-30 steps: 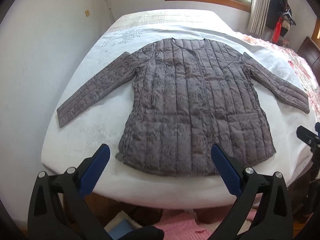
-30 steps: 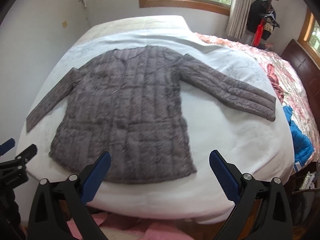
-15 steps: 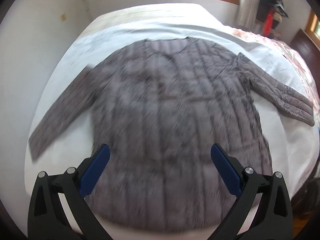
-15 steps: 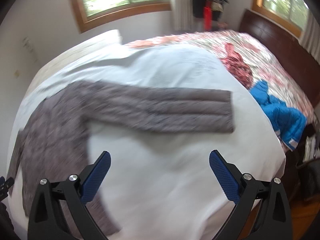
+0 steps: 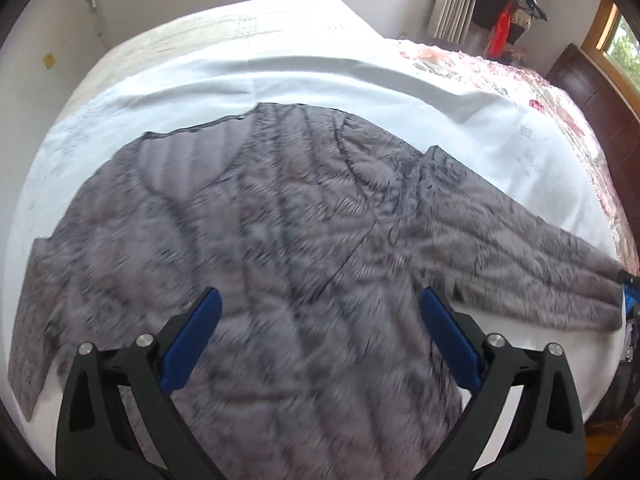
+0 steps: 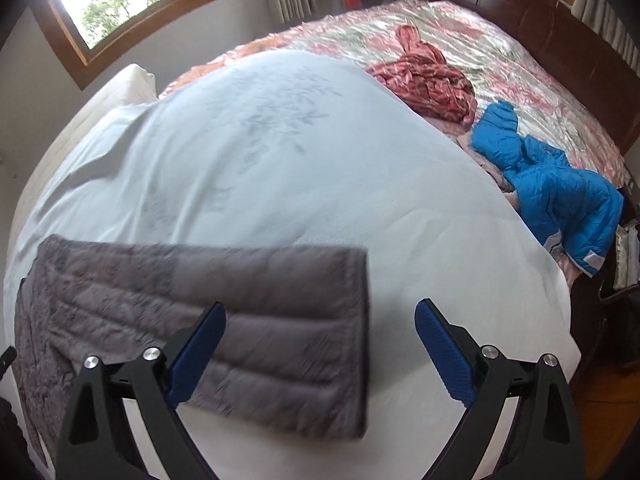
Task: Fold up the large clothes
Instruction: 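Grasp the jacket sleeve cuff with the right gripper and lift it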
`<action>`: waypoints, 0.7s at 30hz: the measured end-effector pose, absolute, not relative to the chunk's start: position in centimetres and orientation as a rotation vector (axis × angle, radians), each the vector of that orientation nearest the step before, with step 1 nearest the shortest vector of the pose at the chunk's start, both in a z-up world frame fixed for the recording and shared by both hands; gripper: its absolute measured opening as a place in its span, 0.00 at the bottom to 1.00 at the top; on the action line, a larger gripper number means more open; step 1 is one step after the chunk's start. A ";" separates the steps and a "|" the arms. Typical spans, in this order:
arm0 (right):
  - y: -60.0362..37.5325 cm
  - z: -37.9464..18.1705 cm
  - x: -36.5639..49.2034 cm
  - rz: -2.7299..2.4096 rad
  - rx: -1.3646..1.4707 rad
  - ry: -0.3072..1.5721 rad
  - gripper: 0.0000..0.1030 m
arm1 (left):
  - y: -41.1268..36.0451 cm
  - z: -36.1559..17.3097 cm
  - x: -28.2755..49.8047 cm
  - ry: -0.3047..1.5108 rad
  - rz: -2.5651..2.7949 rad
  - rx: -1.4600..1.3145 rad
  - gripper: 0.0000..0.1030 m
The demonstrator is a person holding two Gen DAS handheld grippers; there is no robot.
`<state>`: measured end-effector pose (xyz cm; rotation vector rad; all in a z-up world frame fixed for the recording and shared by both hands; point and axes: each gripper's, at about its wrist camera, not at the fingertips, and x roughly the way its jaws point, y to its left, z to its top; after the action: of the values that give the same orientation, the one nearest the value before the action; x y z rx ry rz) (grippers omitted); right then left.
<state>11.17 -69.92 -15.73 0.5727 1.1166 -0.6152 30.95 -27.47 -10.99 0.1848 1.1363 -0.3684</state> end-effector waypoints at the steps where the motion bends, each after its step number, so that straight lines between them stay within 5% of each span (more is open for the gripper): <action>1: -70.0 -16.0 11.4 -0.606 0.579 1.127 0.91 | -28.2 -11.6 31.5 1.148 -0.374 0.185 0.91; 6: -70.6 -17.1 11.6 -0.537 0.652 1.132 0.78 | -30.3 -14.3 33.5 1.208 -0.391 0.203 0.74; 12: -70.0 -16.6 12.1 -0.406 0.764 1.089 0.17 | -30.4 -16.7 35.1 1.265 -0.392 0.153 0.55; 21: -63.1 -9.2 14.7 -0.030 0.921 0.890 0.13 | -27.4 -14.3 35.1 1.216 -0.412 0.107 0.55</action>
<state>14.68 -63.12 -9.24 0.9215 0.8905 -0.0304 35.05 -27.41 -14.28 0.1068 1.2164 -0.4117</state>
